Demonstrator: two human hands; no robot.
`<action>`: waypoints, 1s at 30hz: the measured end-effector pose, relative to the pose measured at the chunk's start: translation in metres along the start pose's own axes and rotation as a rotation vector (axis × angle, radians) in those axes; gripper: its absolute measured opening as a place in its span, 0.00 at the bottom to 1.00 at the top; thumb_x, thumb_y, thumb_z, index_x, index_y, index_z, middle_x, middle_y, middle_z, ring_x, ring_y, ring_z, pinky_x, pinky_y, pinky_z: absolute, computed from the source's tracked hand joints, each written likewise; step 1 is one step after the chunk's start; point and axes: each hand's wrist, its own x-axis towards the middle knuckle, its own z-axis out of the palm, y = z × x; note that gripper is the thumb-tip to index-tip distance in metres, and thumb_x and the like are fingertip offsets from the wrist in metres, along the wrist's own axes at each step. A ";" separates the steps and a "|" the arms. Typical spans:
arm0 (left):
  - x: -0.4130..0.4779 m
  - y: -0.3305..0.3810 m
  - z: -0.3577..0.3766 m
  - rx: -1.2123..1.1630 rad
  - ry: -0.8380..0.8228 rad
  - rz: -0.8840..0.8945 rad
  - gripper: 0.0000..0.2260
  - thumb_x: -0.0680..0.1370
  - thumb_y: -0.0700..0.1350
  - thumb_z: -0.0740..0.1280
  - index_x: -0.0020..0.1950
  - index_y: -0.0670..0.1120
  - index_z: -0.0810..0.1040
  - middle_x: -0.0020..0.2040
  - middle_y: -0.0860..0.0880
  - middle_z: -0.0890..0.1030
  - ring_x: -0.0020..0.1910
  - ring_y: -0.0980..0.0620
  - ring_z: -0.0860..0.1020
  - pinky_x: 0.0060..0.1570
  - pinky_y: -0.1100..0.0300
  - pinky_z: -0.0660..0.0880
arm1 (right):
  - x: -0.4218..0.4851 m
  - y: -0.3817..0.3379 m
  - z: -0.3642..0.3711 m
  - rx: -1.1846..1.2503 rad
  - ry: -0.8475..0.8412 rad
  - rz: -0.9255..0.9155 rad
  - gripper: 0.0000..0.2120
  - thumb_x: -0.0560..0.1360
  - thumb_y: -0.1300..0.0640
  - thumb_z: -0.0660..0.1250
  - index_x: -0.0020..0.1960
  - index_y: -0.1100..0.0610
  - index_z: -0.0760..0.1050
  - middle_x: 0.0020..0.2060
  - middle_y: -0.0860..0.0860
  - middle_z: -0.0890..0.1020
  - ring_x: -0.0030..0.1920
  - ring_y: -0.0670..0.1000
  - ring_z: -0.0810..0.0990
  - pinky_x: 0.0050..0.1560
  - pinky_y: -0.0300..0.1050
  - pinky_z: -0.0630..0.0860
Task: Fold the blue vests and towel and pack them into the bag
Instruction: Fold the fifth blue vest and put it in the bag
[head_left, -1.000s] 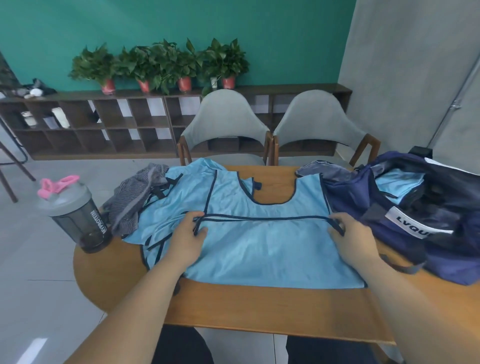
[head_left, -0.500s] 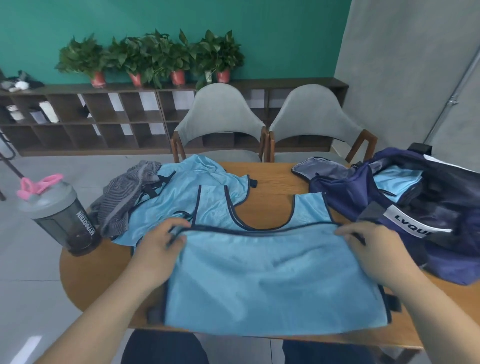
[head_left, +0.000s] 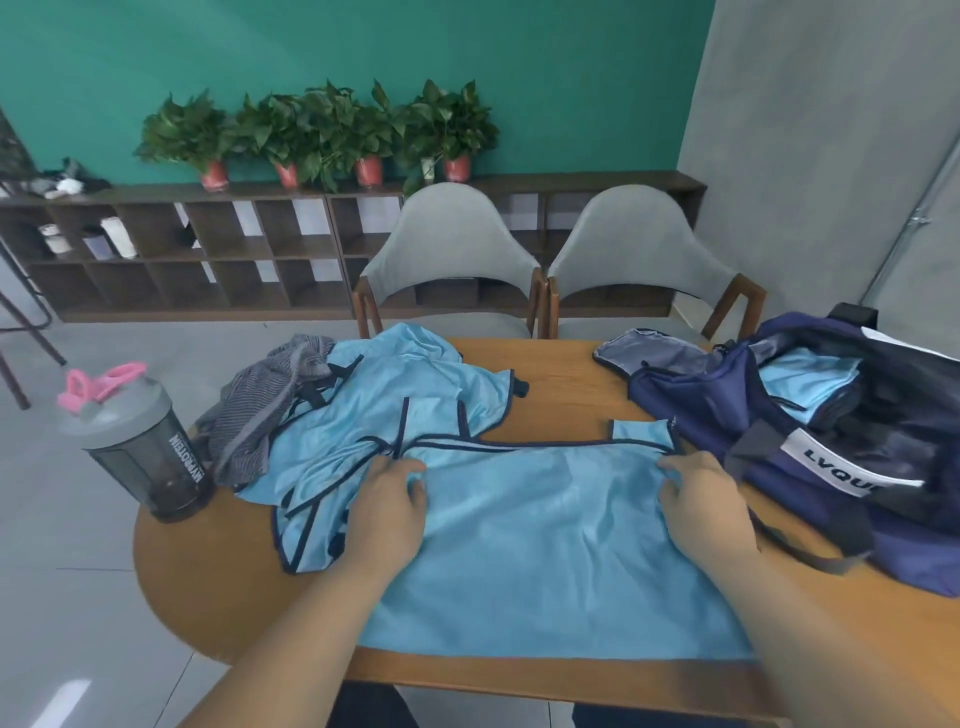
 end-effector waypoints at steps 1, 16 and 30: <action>-0.006 -0.001 -0.004 0.031 0.008 -0.002 0.10 0.82 0.42 0.66 0.61 0.49 0.82 0.57 0.48 0.77 0.41 0.45 0.79 0.48 0.48 0.79 | -0.005 0.003 -0.003 0.004 0.017 -0.007 0.12 0.78 0.63 0.69 0.60 0.56 0.84 0.59 0.57 0.80 0.53 0.61 0.83 0.55 0.51 0.78; 0.010 -0.003 -0.039 -0.305 -0.089 0.062 0.19 0.81 0.38 0.71 0.69 0.57 0.81 0.68 0.58 0.77 0.67 0.59 0.75 0.69 0.63 0.67 | -0.002 0.001 -0.038 0.088 0.136 -0.061 0.17 0.79 0.65 0.67 0.63 0.51 0.84 0.61 0.50 0.82 0.59 0.57 0.81 0.55 0.47 0.74; 0.018 -0.003 -0.024 0.112 -0.046 0.228 0.27 0.81 0.46 0.72 0.80 0.48 0.69 0.76 0.59 0.67 0.62 0.53 0.78 0.60 0.54 0.78 | 0.012 0.011 -0.012 -0.246 -0.040 -0.054 0.25 0.78 0.62 0.65 0.74 0.48 0.74 0.69 0.45 0.70 0.49 0.58 0.82 0.44 0.49 0.78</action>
